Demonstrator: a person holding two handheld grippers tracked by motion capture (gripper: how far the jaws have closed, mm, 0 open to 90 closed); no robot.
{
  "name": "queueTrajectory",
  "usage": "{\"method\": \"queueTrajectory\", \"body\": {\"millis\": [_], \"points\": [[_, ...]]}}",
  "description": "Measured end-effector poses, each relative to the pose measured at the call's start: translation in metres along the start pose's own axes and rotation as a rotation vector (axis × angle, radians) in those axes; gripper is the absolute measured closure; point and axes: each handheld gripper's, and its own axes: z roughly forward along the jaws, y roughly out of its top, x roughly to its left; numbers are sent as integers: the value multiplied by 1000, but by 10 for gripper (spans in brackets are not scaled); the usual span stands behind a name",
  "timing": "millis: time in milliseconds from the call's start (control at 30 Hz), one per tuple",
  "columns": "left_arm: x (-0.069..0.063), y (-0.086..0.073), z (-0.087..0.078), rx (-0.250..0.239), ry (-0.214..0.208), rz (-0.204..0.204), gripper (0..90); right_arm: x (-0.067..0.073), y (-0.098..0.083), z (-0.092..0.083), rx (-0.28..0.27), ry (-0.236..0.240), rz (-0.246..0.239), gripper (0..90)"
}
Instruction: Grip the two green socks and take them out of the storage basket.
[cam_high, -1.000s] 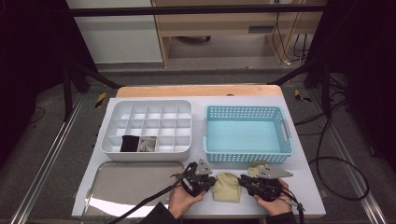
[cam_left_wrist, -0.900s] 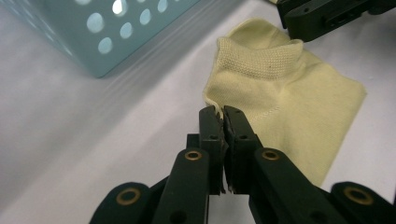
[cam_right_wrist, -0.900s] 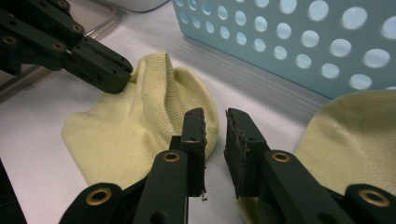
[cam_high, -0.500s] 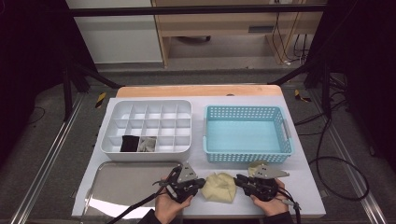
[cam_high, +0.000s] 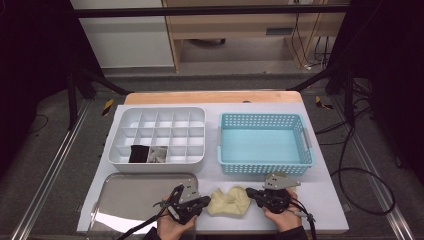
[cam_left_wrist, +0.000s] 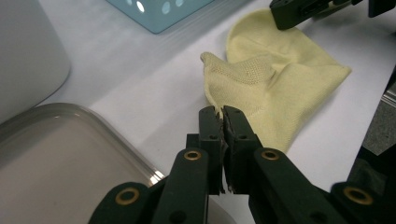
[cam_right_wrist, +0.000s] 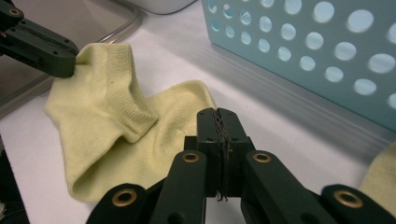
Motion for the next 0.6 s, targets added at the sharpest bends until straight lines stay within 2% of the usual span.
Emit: {"method": "queueTrajectory", "body": {"millis": [167, 267, 367, 533, 600], "points": [[1, -2, 0, 0, 39, -15, 866, -3, -2, -9, 5, -19, 38, 894], [1, -4, 3, 15, 50, -20, 864, -6, -3, -17, 5, -39, 60, 895], [-1, -6, 6, 34, 48, -18, 860, -7, -7, -19, 21, -31, 79, 885], [0, -5, 5, 36, 42, -19, 810, -7, -7, -19, 12, -32, 65, 833], [1, -3, 3, 22, 27, -27, 756, -7, -6, -20, -4, -31, 56, 828]]}}
